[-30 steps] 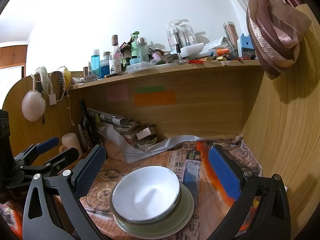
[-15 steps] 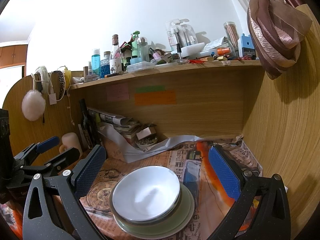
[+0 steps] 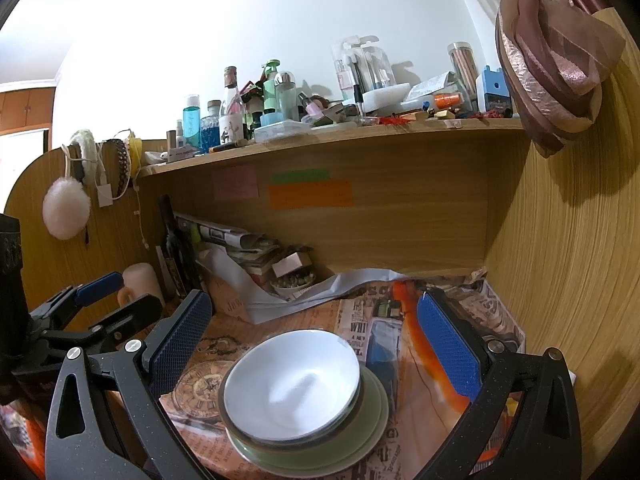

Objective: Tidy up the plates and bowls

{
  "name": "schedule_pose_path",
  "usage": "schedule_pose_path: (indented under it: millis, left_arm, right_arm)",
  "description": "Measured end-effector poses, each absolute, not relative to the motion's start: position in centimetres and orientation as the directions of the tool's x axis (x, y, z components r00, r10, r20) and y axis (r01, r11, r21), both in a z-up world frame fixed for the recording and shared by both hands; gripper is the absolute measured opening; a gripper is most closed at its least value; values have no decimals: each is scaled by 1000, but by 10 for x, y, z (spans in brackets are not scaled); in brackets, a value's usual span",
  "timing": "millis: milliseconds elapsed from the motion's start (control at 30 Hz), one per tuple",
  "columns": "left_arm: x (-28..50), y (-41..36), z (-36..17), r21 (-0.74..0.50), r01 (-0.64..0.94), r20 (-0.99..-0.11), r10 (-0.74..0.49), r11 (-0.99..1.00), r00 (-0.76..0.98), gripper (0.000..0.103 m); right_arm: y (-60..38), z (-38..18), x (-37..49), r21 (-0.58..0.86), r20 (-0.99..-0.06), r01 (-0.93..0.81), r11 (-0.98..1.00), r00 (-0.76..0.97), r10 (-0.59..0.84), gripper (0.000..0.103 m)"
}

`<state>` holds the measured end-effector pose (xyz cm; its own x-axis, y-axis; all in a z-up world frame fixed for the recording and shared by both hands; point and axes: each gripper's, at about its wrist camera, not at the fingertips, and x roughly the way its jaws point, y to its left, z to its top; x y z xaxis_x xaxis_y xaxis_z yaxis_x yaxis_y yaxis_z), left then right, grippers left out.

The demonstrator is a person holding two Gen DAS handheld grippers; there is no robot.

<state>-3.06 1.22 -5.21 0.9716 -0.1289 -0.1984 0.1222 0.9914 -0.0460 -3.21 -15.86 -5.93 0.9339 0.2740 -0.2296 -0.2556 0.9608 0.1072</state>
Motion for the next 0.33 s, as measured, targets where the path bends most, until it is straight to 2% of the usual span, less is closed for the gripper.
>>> schedule_pose_path:
  millis: [333]
  left_arm:
    - [-29, 12, -55, -49, 134, -207, -142, 990, 968, 103]
  right_arm:
    - [-162, -62, -28, 118, -241, -253, 960, 931, 275, 103]
